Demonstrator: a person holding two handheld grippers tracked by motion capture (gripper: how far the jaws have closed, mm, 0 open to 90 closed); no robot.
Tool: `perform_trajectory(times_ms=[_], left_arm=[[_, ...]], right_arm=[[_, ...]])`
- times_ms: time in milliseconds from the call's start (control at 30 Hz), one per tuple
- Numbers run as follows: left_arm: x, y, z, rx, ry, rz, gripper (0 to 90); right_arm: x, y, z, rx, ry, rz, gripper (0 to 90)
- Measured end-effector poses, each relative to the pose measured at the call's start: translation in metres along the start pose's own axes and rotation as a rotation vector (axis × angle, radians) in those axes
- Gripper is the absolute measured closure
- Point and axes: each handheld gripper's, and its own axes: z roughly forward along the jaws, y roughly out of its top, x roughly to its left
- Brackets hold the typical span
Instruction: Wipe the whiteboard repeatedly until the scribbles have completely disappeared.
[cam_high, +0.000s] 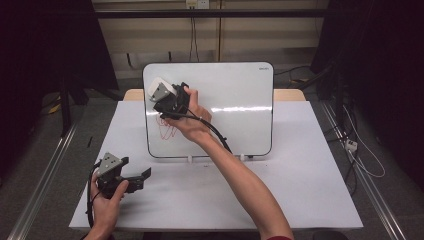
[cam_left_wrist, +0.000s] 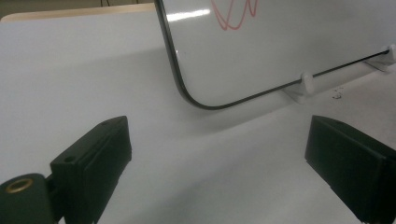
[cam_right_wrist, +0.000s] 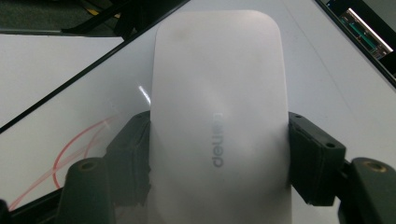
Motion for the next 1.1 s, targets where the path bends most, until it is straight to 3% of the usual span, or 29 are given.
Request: perform_trajectory(times_ms=[367,1100], left_arm=[[-0.001,0.000,0.001,0.000,0.002,0.001,7.1],[-0.002,0.000,0.002,0.005,0.004,0.005,7.0]], right_arm=[[0.013,-0.011,-0.003,-0.008,0.020,-0.003,31.7],[0.050,-0.032,-0.011,0.003,0.061,-0.079,31.7]])
